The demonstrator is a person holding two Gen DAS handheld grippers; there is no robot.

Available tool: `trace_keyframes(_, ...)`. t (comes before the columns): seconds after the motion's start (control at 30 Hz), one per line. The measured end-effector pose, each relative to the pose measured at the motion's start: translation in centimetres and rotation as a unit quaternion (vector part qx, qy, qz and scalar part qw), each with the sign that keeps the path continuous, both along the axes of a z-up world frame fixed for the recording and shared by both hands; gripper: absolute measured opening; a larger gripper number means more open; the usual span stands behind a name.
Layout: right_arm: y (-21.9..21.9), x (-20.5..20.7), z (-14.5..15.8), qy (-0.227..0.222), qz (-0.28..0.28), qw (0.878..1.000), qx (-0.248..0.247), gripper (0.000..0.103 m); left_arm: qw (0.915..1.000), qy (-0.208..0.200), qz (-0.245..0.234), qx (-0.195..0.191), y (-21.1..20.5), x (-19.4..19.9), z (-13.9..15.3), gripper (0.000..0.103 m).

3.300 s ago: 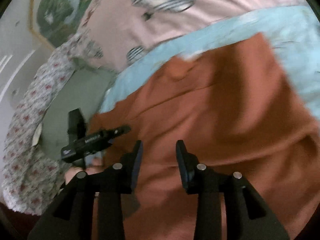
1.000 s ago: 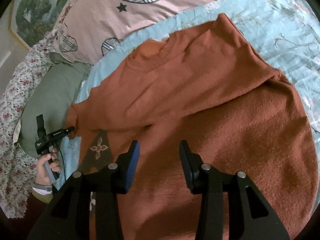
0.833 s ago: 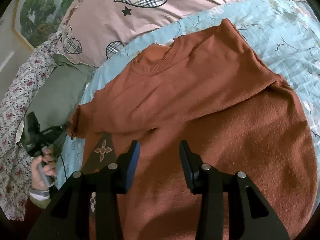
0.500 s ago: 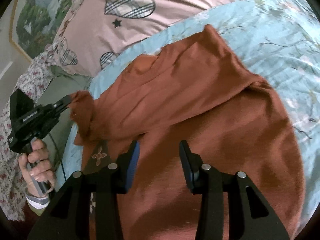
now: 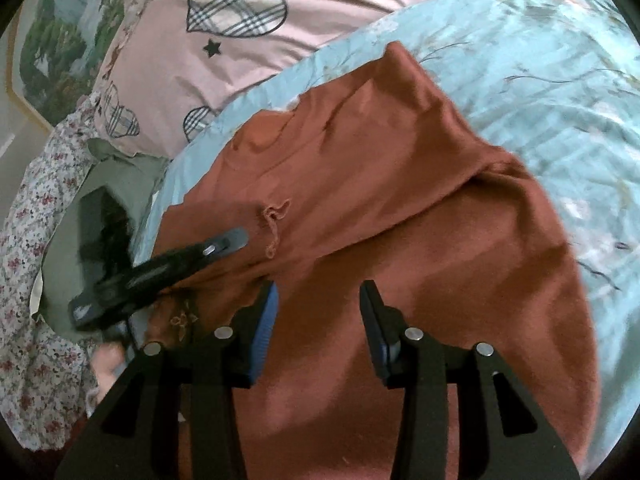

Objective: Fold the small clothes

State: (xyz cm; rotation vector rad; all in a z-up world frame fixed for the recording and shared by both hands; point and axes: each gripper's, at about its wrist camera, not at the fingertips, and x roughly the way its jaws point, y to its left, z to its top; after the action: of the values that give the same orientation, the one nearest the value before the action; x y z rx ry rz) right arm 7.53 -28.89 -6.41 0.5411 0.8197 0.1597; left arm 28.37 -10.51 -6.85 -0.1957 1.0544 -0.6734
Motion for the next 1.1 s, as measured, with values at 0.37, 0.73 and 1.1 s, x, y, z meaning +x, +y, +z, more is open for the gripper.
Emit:
trace_keyframes(0.37, 4.5, 9.1, -1.7, 0.017, 0.045, 0.999, 0.004, 0.049, 0.9761, -0.094, 0.182, 0.072, 15.9, -6.9, 3.1, 0.071)
trace_keyframes(0.73, 5.3, 11.9, 4.7, -0.072, 0.064, 0.995, 0.017, 0.005, 0.9497, -0.035, 0.292, 0.108, 23.8, -5.8, -0.8, 0.071)
trace_keyframes(1.1, -5.2, 9.8, 1.8, -0.020, -0.048, 0.997, -0.059, 0.005, 0.9413, -0.041, 0.292, 0.164, 22.4, -3.1, -1.2, 0.067)
